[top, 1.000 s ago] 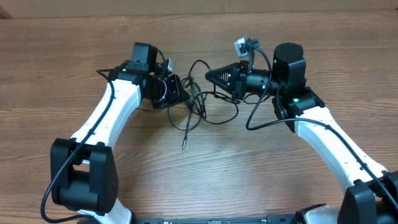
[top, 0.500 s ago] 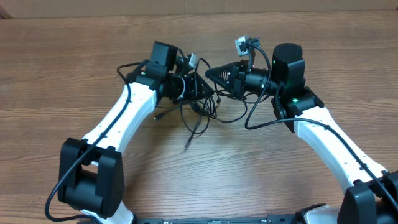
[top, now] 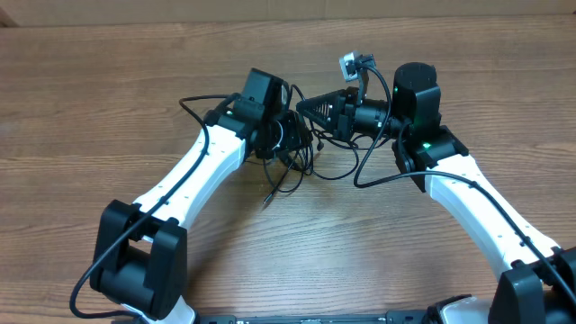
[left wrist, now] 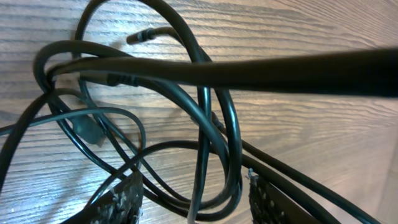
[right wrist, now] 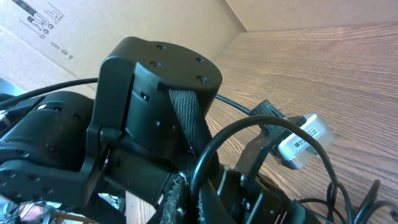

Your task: Untangle cables

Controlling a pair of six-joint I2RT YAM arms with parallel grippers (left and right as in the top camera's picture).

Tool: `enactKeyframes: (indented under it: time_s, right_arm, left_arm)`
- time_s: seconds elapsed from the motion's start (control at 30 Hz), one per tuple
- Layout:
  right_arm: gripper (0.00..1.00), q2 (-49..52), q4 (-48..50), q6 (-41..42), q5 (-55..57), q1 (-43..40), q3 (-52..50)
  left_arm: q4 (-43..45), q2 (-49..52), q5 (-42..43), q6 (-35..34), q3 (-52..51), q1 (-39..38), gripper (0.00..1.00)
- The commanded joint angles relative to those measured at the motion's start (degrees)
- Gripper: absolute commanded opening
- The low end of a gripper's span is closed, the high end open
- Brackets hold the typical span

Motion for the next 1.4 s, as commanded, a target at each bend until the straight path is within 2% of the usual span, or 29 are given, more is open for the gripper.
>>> enactKeyframes:
  time_s: [0.0, 0.17, 0.4, 0.47, 0.53, 0.63, 0.77, 0.9, 1.13, 1.37]
  right_arm:
    - [0.04, -0.9, 0.81, 0.11, -0.02, 0.26, 0.61]
    - [0.04, -0.9, 1.01, 0.13, -0.02, 0.26, 0.61]
    - [0.04, -0.92, 1.03, 0.11, -0.04, 0.26, 0.61]
    - [0.04, -0.92, 1.05, 0.11, -0.02, 0.26, 0.61]
    - [0.04, -0.92, 1.05, 0.11, -0.02, 0.26, 0.61]
    - [0.04, -0.92, 0.94, 0.11, -0.02, 0.26, 0.61]
    - [0.04, -0.9, -2.21, 0.09, 1.55, -0.17, 0.61]
    - [0.04, -0.9, -15.58, 0.09, 13.94, -2.08, 0.61]
    - [0.04, -0.9, -39.56, 0.31, 55.01, -8.41, 0.61]
    - [0.04, -0.9, -45.99, 0.31, 63.76, -16.61, 0.61]
  left_arm:
    - [1.46, -0.52, -5.2, -2.1, -1.09, -1.55, 0.53]
    - [4.55, -0.52, -5.01, -4.61, -3.58, -2.19, 0.47]
    - [7.52, -0.52, -7.37, -4.39, -6.86, -2.21, 0.46]
    - [7.65, -0.52, -7.48, -4.07, -7.45, -2.21, 0.41]
    - [7.61, -0.52, -7.8, -1.51, -7.54, -2.21, 0.32]
    - [7.56, -0.52, -8.22, 3.04, -7.54, -2.19, 0.06]
    - [5.77, -1.18, -8.2, 3.67, -7.45, -0.28, 0.04]
    - [0.98, -3.87, -8.15, 7.69, -6.73, 4.2, 0.04]
    - [-8.41, -13.55, -8.15, 19.85, -6.47, 15.52, 0.04]
    - [-10.25, -20.65, -7.52, 20.28, -6.47, 26.29, 0.04]
